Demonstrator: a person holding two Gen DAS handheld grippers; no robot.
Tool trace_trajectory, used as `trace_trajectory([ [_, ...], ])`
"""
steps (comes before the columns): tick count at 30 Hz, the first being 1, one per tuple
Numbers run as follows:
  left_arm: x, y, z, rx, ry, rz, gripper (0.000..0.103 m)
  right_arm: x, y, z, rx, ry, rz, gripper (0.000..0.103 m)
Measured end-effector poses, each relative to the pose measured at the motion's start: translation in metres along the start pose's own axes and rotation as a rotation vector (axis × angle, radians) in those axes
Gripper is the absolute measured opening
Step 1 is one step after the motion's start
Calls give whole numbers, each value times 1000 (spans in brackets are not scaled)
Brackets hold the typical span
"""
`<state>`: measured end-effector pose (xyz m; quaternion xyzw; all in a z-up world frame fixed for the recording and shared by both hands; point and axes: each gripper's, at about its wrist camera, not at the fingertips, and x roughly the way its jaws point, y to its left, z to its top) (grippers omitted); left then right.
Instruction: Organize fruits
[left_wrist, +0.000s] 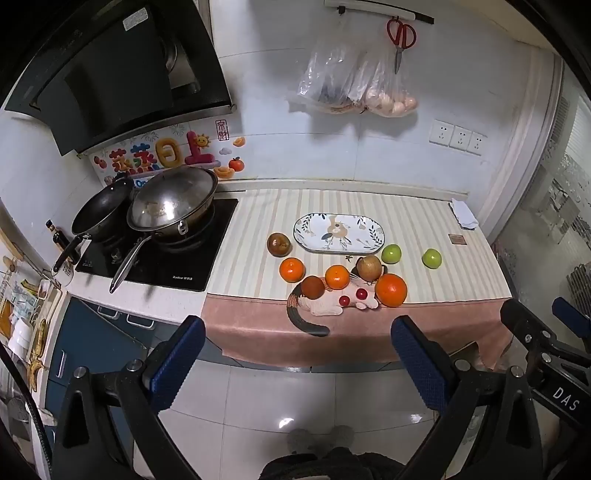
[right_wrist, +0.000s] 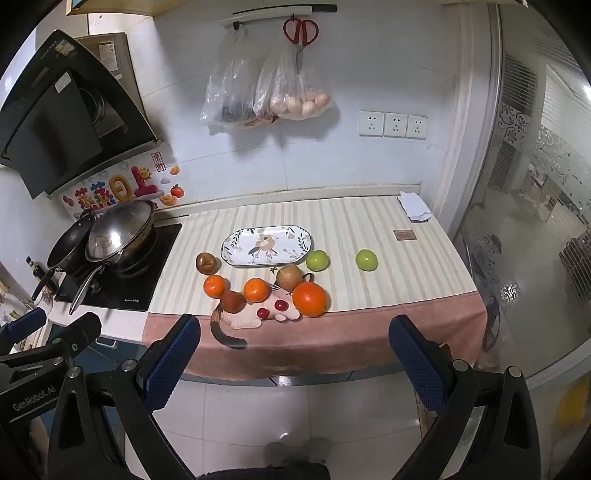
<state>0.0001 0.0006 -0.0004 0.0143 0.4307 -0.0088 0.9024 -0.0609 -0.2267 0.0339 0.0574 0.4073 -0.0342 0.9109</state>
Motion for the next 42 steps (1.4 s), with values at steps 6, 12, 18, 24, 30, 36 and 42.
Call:
trace_trajectory([
  [6,0,0,0,-1,-1,0,103,-2,0,0,1,-1,4,103],
  [12,0,0,0,0,-2,-3,103,-3,0,-1,0,-2,2,103],
  [18,0,-4,-4,1,1,-3,103,-5,1,-1,-1,-5,-1,103],
  [24,-5,-5,0,-3,-4,-3,103,-8,3,2,-2,-2,4,103],
  [30,-5,-2,1,-6,-5,-5,103,-9,4,0,-3,-4,3,103],
  [36,-5,-2,0,-8,-7,-6,103,-10,7,-4,-3,-3,6,103],
  [42,-5,-2,1,-6,-6,-4,103,-13,7,-4,-3,-9,6,103],
])
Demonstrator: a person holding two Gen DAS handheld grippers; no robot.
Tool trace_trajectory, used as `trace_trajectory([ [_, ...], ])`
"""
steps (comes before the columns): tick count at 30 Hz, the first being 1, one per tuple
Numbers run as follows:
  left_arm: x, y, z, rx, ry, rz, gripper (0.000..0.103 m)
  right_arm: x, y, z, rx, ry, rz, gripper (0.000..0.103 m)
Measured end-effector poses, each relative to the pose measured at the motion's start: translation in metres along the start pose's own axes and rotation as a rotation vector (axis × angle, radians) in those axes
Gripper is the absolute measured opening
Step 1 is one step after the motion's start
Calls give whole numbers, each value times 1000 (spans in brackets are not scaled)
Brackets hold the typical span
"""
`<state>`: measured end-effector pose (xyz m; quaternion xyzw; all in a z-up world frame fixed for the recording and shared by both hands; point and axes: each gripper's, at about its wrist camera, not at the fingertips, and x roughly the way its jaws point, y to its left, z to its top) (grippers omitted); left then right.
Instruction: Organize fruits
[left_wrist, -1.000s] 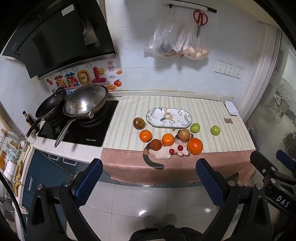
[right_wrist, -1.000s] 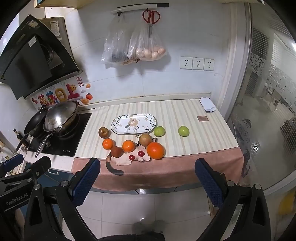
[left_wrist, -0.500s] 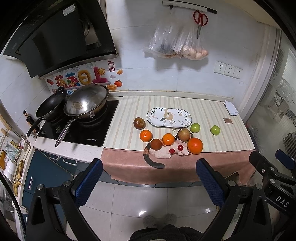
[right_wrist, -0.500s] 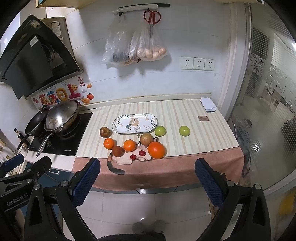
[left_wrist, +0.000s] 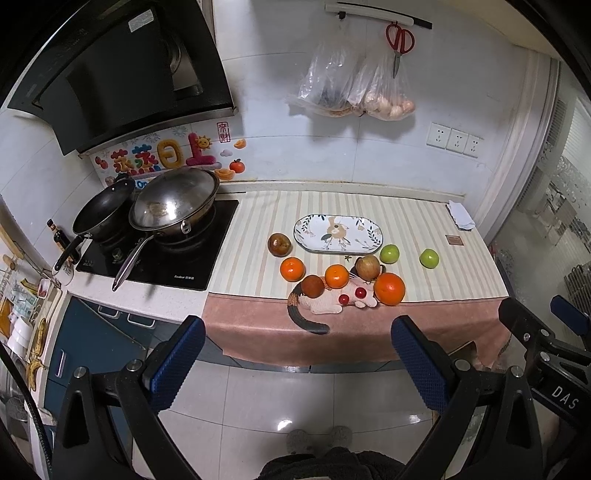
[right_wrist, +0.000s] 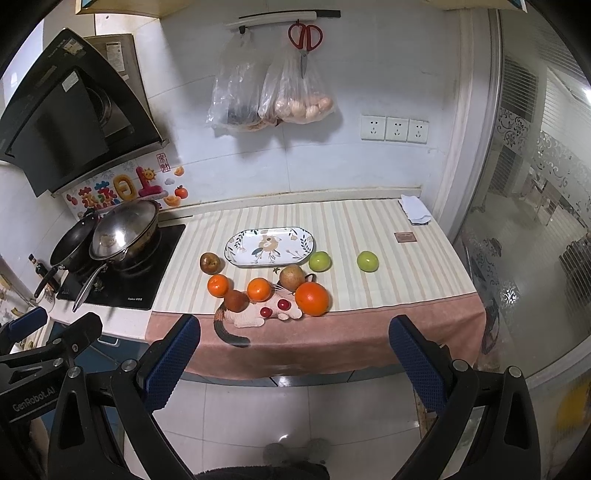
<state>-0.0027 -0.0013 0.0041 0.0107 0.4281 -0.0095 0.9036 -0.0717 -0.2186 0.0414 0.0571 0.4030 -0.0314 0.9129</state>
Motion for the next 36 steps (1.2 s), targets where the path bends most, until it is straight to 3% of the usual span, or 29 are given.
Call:
trace_trajectory([
  [36,-3,11,-3,-10,-2,-6,103,-3,0,0,-4,3,2,103],
])
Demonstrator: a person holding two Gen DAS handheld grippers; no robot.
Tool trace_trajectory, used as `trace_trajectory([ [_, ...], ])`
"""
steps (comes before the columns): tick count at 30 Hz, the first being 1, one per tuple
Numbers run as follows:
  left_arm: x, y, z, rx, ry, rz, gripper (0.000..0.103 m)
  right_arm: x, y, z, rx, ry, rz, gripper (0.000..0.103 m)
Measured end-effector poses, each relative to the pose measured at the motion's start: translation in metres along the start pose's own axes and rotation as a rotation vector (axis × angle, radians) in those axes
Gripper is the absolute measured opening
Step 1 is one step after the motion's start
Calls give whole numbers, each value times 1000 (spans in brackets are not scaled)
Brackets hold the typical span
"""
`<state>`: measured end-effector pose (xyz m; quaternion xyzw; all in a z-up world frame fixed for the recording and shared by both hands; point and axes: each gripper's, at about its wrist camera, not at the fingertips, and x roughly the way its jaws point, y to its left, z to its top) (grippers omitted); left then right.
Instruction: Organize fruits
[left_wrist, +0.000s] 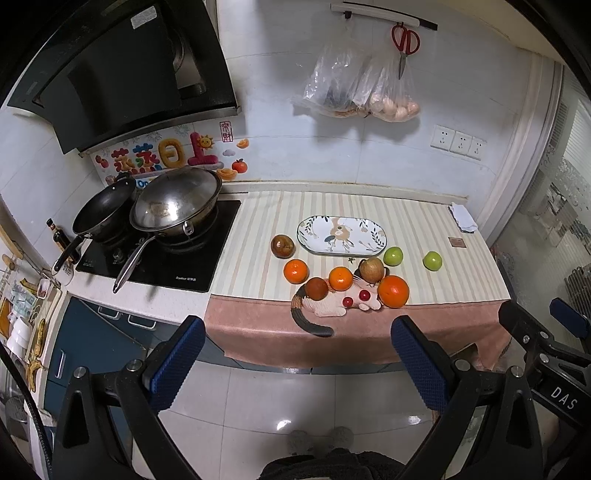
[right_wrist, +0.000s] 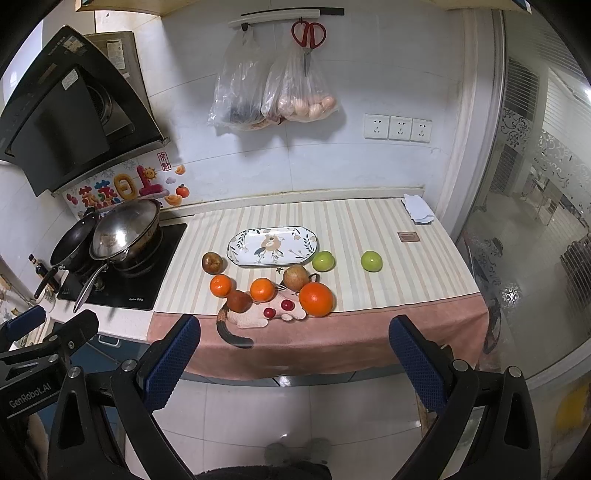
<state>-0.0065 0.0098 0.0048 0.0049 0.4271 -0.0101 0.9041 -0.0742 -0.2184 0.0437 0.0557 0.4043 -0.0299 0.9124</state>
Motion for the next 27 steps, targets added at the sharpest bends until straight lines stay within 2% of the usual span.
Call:
trace_trajectory([
  [10,22,9,16,3,-6,-3,103,5,4,5,35,-7,0,103],
  [16,67,22,34,1,5,1,103,44,4,16,113,6,24,103],
  [23,152,31,53,-38,128,20,103,135,-14,27,199,135,25,103],
  [27,216,29,54,-61,248,13,103,209,-35,32,224,227,10,103],
])
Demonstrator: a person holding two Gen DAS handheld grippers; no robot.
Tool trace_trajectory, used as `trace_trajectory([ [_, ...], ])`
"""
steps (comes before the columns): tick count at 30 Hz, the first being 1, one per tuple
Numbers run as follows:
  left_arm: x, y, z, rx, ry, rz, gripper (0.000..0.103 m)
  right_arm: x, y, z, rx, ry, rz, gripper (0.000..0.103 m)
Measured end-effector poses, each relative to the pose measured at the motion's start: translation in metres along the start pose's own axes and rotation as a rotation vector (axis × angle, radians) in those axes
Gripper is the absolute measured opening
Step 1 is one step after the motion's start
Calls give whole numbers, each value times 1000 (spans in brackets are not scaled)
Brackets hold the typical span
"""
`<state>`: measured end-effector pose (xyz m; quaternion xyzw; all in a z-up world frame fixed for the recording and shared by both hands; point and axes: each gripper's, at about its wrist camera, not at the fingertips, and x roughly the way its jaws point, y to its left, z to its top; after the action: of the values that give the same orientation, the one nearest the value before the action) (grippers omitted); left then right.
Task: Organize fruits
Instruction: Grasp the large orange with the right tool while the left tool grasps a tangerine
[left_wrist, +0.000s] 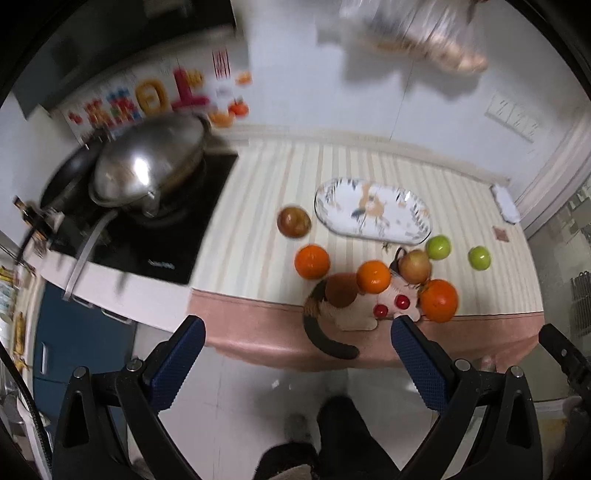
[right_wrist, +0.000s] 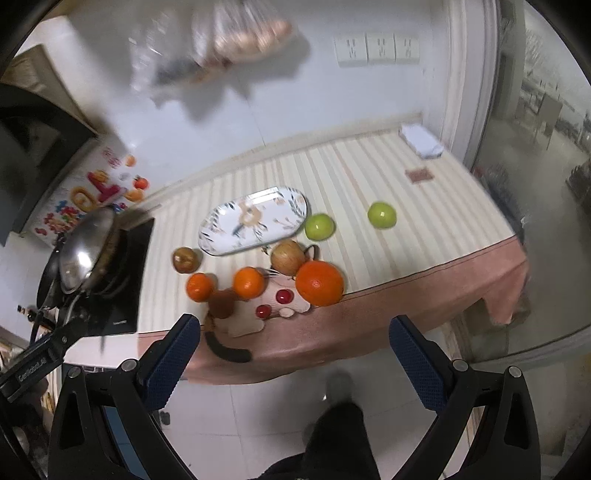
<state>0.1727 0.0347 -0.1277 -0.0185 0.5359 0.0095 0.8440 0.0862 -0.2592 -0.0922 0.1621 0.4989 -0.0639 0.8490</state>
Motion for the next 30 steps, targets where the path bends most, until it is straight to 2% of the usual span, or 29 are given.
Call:
trace_trajectory([
  [3,45,-6,7,-14,92,-6,103,59,-16,17,18,85,12,103],
  [6,103,-18,15,-21,210,-5,102,133,-32,32,29,205,32,102],
  [9,155,-29,20,-43,323,-32,102,191,-43,38,30,307,58,101],
  [14,224,-45,22,-74,457,-62,89,269,-49,45,-4,433,69,101],
  [16,247,-48,22,-90,494,-69,77,293,-51,45,-5,486,81,99],
  [18,259,-50,23,-103,511,-82,68,308,-51,44,-6,522,97,98],
  [20,267,-52,25,-115,510,-99,65,317,-52,43,-12,552,100,96],
  [23,273,-58,27,-102,506,-113,55,335,-52,43,-7,607,123,92],
  [30,269,-61,37,-73,468,-121,54,356,-45,35,-10,655,130,90],
])
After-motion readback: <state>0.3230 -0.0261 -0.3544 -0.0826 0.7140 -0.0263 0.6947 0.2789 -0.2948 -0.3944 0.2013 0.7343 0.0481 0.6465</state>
